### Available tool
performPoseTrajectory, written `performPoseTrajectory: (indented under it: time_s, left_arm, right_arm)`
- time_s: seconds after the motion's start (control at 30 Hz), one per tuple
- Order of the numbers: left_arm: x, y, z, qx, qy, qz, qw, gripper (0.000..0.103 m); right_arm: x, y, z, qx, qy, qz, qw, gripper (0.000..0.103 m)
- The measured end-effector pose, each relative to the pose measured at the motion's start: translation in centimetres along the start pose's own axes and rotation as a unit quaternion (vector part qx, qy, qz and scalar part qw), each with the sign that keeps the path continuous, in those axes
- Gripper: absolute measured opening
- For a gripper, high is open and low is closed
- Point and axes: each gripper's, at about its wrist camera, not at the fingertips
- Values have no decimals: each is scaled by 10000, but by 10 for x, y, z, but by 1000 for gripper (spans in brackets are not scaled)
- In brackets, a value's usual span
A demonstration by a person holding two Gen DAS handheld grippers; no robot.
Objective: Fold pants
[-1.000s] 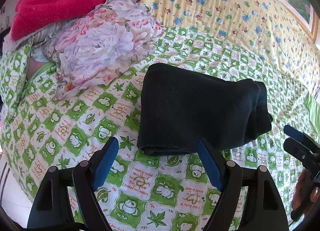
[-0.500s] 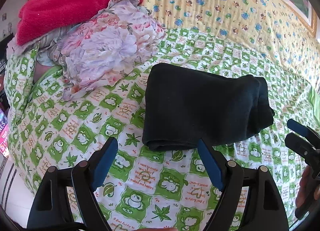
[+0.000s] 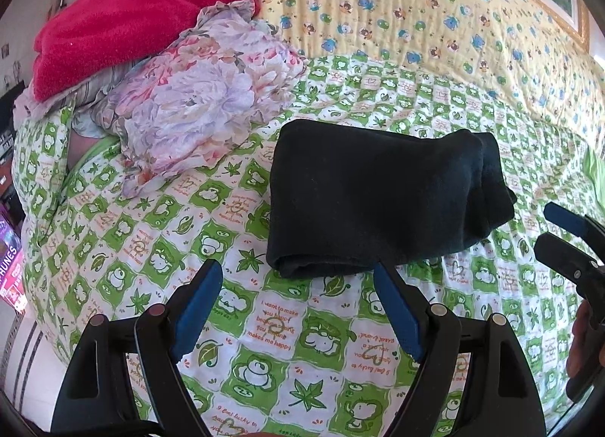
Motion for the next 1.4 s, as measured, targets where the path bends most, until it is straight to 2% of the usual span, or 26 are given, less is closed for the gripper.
performPoseTrajectory:
  time_s: [0.33,1.4]
  left_arm:
    - [-1,6,2,111,22,70,9999,84]
    - [-5,2,38,-132,41,-14,9999,85]
  right_arm:
    - [-8,3,3,82,-10,-171,9998,99]
    - [-16,-3,38,-19,-107,-330,9994,100]
Point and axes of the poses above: each gripper's, at about its wrist camera, not at the fingertips, and z roughly the way its jaws point, x to its right, y to its underside, and after that the axes turned 13 degrees about -x, right-handed
